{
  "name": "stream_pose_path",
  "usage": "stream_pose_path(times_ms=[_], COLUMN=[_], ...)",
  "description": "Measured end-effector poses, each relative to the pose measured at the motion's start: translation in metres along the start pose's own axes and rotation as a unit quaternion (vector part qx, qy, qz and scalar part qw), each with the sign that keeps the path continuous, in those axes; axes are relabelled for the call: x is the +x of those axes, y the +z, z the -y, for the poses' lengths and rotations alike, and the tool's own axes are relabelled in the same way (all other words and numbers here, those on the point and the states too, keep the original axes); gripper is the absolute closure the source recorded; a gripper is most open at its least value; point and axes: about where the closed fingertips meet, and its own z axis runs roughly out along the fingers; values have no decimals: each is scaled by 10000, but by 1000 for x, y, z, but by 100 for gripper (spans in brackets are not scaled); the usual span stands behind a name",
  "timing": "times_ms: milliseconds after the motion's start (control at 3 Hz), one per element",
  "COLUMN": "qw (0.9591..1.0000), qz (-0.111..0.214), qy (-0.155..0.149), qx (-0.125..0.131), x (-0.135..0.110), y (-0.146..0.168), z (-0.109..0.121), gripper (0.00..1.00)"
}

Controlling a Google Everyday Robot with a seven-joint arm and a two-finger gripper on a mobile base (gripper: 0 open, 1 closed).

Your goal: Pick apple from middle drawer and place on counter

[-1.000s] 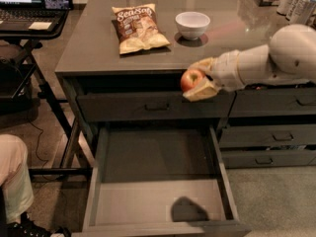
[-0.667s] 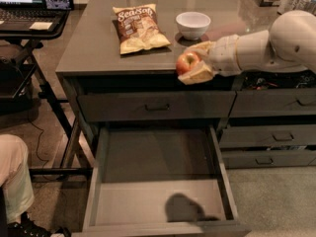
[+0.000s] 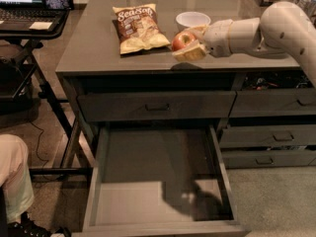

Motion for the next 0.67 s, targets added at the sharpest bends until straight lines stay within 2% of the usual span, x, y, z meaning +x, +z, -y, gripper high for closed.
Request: stream_pose_path(times_ms=[333, 667], qw=[9981, 9936], qz=[-322, -708], qy=[415, 741], qx=[327, 483], x=[15, 33], y=[8, 13], z=[29, 44], gripper=[100, 81])
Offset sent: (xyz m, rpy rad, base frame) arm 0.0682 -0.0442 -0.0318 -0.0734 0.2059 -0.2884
